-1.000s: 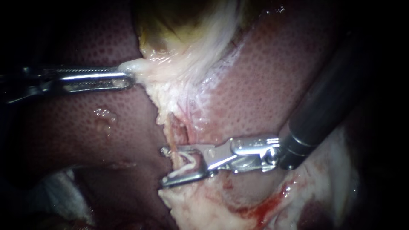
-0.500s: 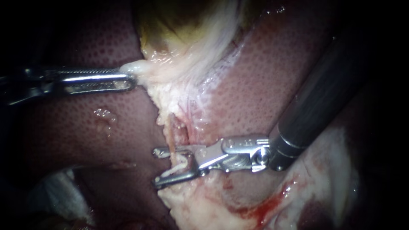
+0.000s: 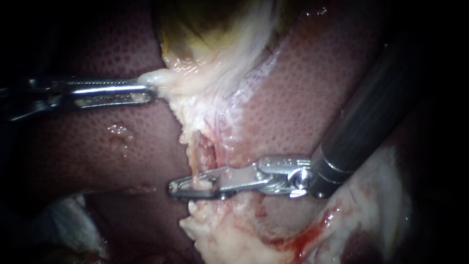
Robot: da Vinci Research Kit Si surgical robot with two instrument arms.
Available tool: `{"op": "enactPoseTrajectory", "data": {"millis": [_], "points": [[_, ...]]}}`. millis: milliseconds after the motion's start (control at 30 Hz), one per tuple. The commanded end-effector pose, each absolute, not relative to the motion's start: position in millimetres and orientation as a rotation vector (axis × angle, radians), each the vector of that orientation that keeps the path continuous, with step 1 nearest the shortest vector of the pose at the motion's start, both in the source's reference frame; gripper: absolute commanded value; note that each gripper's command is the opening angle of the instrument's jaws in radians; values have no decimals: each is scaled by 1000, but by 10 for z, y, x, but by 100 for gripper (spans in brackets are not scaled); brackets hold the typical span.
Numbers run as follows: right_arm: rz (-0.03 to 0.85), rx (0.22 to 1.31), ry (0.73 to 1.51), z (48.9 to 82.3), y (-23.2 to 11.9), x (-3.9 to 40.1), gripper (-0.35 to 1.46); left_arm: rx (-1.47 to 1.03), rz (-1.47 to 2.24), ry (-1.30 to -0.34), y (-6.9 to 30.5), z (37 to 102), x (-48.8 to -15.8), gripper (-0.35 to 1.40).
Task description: Clipping first clip left tube
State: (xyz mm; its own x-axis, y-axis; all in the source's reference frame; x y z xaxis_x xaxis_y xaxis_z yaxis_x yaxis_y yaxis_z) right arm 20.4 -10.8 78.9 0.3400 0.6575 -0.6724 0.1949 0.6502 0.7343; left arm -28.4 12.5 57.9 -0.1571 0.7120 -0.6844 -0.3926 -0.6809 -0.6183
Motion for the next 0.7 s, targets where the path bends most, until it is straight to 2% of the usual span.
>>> {"op": "enactPoseTrajectory", "data": {"millis": [33,700], "points": [[350,852,1215,789,-107,202,-35,-1368,1913,-384,125,579,-284,-35],[348,867,1197,791,-109,201,-35,-1368,1913,-385,125,580,-283,-35]]}}
